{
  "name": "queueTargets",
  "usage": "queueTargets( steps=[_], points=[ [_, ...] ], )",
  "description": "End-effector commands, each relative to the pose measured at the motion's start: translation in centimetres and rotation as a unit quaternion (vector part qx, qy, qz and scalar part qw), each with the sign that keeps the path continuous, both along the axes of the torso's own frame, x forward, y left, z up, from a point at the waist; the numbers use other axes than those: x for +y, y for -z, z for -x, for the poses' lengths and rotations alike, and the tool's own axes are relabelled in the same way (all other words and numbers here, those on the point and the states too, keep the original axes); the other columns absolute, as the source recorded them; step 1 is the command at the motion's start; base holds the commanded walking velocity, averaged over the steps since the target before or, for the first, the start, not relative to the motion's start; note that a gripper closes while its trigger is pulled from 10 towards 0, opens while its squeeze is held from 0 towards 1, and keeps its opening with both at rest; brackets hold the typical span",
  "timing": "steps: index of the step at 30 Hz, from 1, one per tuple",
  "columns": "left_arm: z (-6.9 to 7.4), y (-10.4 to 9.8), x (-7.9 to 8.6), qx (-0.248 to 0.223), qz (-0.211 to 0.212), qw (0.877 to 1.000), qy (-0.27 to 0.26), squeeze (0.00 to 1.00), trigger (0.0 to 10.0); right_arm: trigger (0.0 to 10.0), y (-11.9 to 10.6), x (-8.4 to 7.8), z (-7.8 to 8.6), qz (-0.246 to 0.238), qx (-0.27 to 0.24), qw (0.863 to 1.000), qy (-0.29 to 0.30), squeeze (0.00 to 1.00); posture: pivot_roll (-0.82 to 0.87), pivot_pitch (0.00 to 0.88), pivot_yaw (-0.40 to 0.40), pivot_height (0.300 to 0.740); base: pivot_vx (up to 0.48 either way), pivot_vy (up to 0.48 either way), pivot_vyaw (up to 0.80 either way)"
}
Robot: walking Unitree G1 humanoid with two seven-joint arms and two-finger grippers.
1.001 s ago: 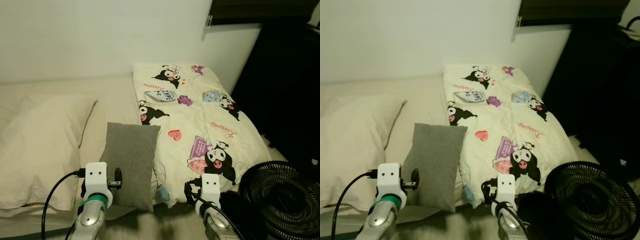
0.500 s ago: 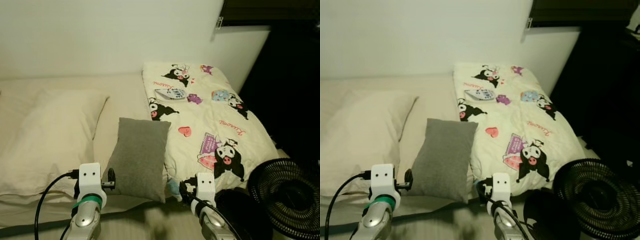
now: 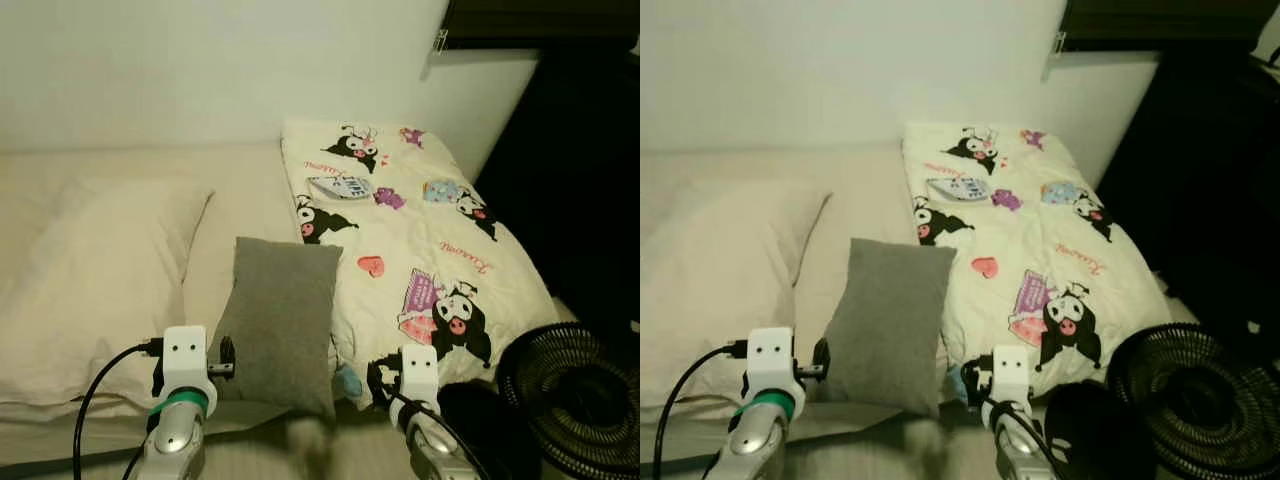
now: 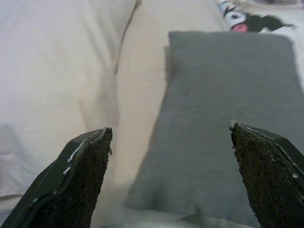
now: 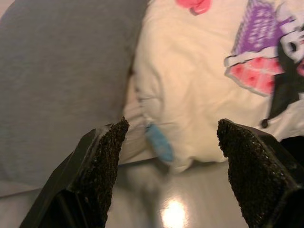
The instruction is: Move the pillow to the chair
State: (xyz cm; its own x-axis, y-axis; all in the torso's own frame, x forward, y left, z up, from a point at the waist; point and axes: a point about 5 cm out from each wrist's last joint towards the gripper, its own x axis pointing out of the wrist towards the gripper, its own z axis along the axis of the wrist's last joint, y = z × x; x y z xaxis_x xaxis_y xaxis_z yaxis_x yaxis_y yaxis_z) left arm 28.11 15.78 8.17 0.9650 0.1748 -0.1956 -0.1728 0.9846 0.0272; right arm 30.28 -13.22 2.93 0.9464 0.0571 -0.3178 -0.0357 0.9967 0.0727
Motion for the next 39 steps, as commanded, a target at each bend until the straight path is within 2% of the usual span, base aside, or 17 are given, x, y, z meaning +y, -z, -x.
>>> queueTargets(
  steps=[1,12,23,26,32,39],
  points=[
    [0.39,0.72,0.08,0.016,-0.006,1.000,0.001,0.00,10.0,10.0,0.80,0.02,0.53,-0.002,0.019,1.000,0.000,0.00,0.06,0.069,-0.017,0.740,0.000,0.000,0.00],
    [0.21,0.47,0.20,0.010,-0.022,1.000,0.011,0.00,10.0,10.0,1.14,0.13,0.78,-0.002,0.025,1.000,-0.001,0.00,0.06,0.074,-0.017,0.740,0.000,0.000,0.00],
    [0.40,0.40,0.29,0.005,-0.020,1.000,0.010,0.00,10.0,10.0,1.11,0.11,0.75,-0.002,0.024,1.000,-0.002,0.00,0.06,0.080,-0.018,0.740,0.000,0.000,0.00],
    [0.43,0.43,0.39,0.007,-0.019,1.000,0.007,0.00,10.0,10.0,1.02,0.32,0.72,0.007,0.020,1.000,-0.015,0.00,0.06,0.082,-0.016,0.740,0.264,0.000,0.00],
    [0.42,0.43,0.37,0.007,-0.019,1.000,0.007,0.00,10.0,10.0,1.05,0.52,0.78,0.006,0.020,1.000,-0.018,0.00,0.06,0.083,-0.015,0.740,0.277,0.000,0.80],
    [0.33,0.34,0.38,0.005,-0.017,1.000,0.005,0.00,10.0,10.0,1.05,0.40,0.72,-0.007,0.023,1.000,-0.010,0.00,0.07,0.089,-0.017,0.740,0.278,0.000,0.00]
  ],
)
